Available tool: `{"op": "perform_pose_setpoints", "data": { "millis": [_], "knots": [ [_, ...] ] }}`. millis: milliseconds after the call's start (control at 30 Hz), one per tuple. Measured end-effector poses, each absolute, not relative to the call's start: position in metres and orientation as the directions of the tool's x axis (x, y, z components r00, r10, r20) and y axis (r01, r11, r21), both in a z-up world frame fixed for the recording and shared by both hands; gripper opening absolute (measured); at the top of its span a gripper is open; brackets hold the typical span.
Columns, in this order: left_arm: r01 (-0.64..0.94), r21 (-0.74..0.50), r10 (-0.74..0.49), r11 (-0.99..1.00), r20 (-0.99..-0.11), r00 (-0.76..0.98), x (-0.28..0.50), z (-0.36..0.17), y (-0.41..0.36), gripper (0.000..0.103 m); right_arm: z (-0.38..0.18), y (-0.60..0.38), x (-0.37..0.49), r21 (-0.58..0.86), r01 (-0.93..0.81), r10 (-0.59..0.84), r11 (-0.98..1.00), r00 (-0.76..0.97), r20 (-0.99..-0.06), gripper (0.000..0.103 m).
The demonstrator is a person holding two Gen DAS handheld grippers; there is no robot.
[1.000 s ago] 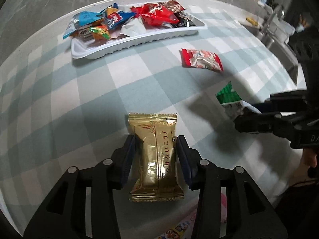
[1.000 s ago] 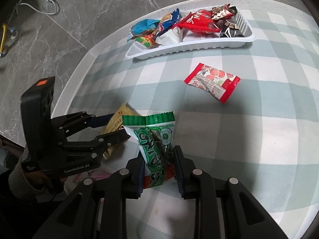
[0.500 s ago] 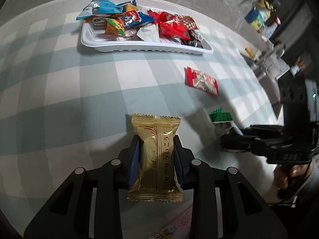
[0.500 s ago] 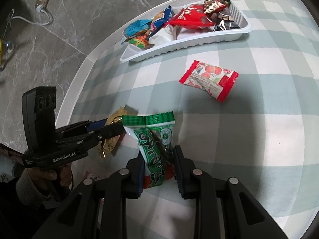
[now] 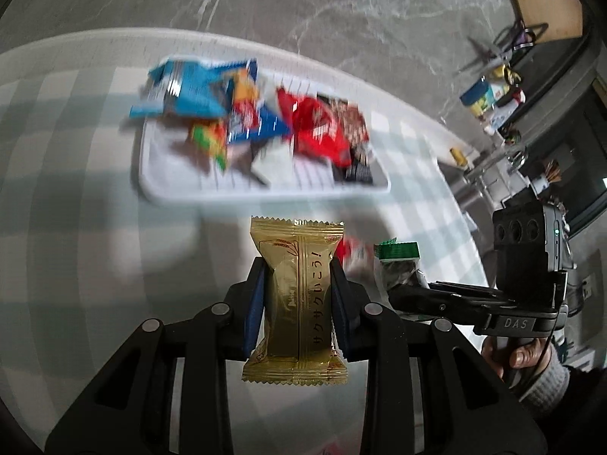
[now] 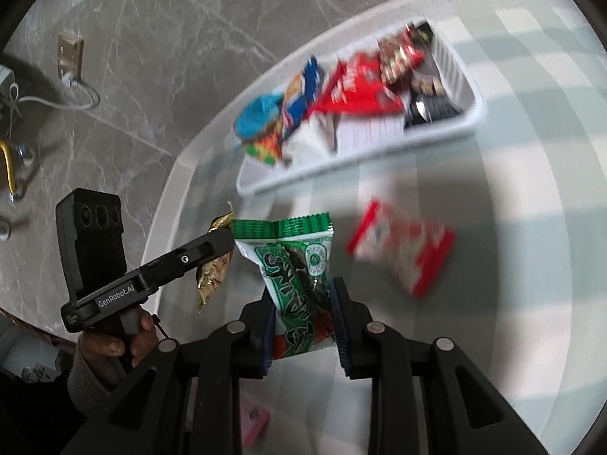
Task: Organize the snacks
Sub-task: 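Carry the gold packet with the left tool while the right tool carries the green packet, then release the gold packet into the tray while the right tool releases the green packet there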
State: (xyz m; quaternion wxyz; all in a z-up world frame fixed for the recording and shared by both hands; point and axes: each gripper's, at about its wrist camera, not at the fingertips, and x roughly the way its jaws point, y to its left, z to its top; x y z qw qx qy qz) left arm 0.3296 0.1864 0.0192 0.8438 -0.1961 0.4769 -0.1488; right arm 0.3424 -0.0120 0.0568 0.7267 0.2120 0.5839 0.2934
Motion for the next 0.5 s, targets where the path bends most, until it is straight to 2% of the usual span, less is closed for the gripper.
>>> {"op": "perform_pose_setpoints", "data": {
  "millis": [500],
  "knots": [
    [0.033,-0.429,-0.370,0.903,-0.735,0.568,0.459,0.049,0.214,0.029,0.063,0.012,0.473,0.642,-0.184,0.667,0.745,0.247,-0.703,0.029]
  ]
}}
